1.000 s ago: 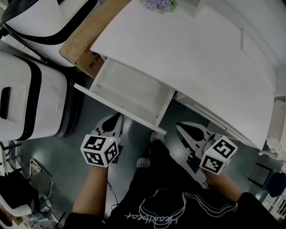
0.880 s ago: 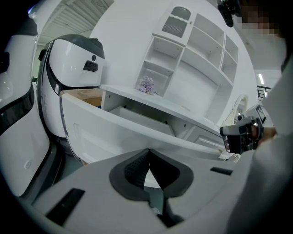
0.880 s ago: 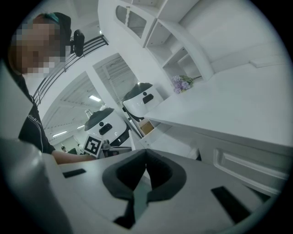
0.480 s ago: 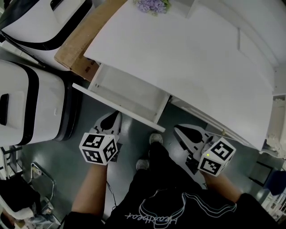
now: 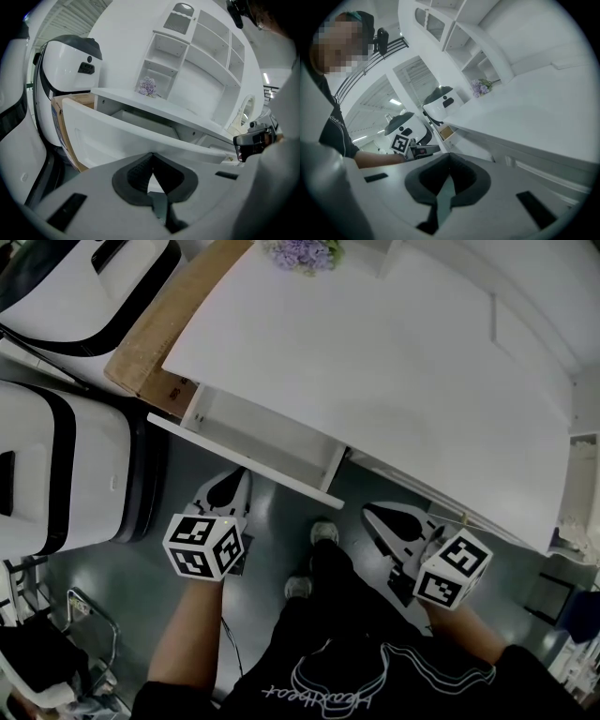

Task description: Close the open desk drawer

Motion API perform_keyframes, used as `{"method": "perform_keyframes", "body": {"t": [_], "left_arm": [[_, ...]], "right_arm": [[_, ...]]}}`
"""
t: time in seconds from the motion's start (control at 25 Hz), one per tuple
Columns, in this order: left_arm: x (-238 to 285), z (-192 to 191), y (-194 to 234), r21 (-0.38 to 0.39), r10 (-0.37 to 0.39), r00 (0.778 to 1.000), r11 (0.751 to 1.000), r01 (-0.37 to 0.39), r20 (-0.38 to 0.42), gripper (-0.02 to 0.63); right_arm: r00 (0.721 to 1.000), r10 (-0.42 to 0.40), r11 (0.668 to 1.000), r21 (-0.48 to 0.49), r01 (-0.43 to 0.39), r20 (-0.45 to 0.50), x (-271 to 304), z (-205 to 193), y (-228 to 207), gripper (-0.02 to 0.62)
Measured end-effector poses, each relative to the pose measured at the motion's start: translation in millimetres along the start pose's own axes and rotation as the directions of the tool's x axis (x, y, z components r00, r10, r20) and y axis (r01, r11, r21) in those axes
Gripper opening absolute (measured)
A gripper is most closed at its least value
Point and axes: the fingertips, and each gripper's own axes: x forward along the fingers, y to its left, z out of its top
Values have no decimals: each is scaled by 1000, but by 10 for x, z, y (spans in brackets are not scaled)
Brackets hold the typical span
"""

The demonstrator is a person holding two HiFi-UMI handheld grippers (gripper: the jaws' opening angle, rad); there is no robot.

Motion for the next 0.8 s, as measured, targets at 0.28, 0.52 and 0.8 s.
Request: {"method": "perform_keyframes", "body": {"t": [0.28, 0.52, 0.8], "left_arm": [[148, 102, -16, 10, -13, 1000, 1000, 13, 0, 3], [278, 199, -23, 25, -20, 1000, 999, 20, 9, 3], [398, 277, -39, 35, -23, 1000, 999, 22, 14, 3]], "right_arm": [[1000, -11, 1000, 14, 12, -4, -12, -24, -64, 6], [1000, -26, 1000, 0, 26, -7, -27, -13, -135, 6], [999, -37, 999, 11, 37, -7, -62, -50, -196, 6]]}}
